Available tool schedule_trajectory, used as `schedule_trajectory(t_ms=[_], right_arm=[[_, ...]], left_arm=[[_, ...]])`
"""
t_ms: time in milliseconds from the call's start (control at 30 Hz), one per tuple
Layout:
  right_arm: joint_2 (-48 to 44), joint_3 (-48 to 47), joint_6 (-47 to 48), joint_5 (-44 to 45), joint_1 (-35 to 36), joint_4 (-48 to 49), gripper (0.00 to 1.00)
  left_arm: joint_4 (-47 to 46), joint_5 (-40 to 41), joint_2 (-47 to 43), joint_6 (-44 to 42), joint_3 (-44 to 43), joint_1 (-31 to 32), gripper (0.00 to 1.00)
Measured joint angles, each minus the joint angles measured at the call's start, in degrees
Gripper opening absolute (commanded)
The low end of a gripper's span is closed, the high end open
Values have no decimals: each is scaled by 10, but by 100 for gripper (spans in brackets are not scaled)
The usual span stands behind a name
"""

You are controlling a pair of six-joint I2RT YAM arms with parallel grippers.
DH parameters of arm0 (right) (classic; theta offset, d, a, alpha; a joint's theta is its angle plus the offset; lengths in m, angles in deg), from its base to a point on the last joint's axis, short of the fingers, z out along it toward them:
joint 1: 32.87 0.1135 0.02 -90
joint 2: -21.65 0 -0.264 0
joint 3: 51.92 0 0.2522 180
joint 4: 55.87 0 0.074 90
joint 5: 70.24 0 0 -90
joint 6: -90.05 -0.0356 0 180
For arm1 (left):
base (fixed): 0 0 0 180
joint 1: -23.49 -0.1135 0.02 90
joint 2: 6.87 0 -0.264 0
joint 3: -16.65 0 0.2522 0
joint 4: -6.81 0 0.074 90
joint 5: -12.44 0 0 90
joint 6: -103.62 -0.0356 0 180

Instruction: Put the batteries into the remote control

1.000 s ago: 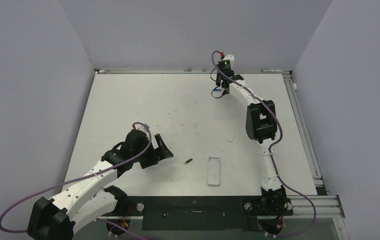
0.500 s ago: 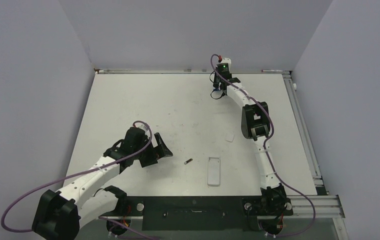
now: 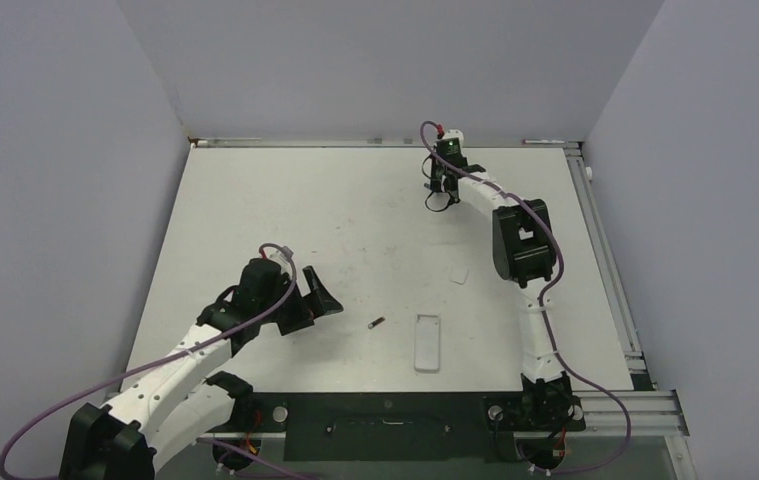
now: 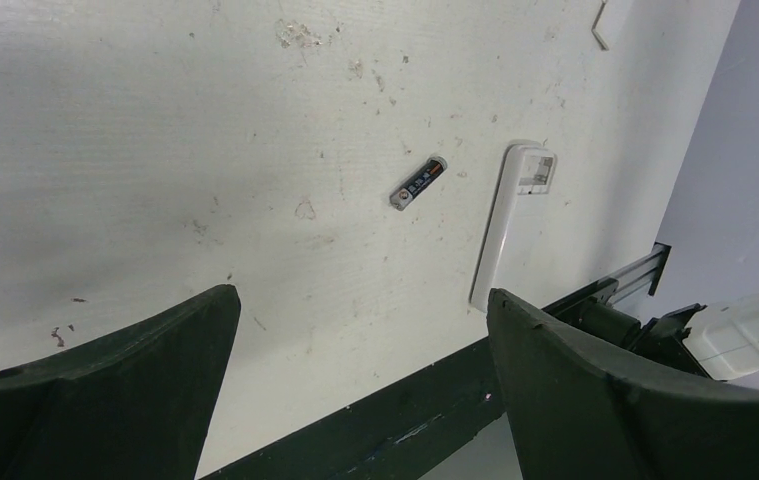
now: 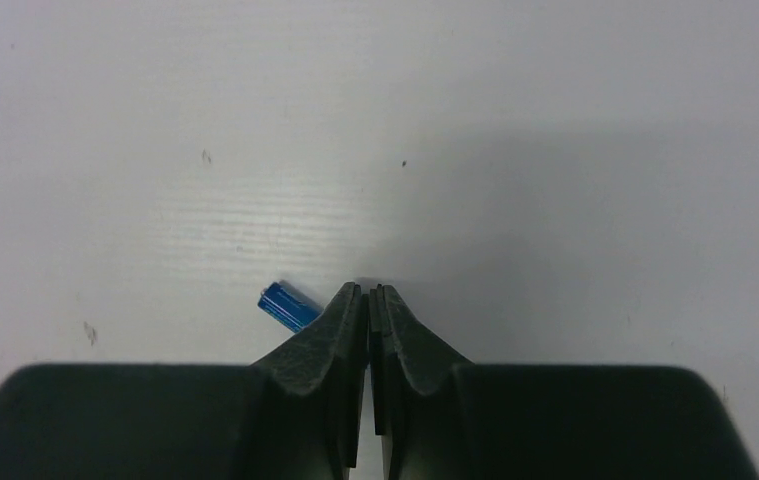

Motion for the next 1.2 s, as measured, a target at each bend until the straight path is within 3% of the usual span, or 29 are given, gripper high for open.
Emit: schedule_trajectory(t_ms=[333,533,767,1200], right_arm=[[-125,203,19,10,42,37,9],[-199,304,17,10,72,35,26],[-235,306,21,6,89,25,50],[-209,221,10,-73,108,8,51]], left_arm=[[28,2,-70,3,19,0,92],[58,5,-113,5,21,-1,92],[76,5,-142,17,28,-1,93],[106,2,-164,28,28,-3,94]])
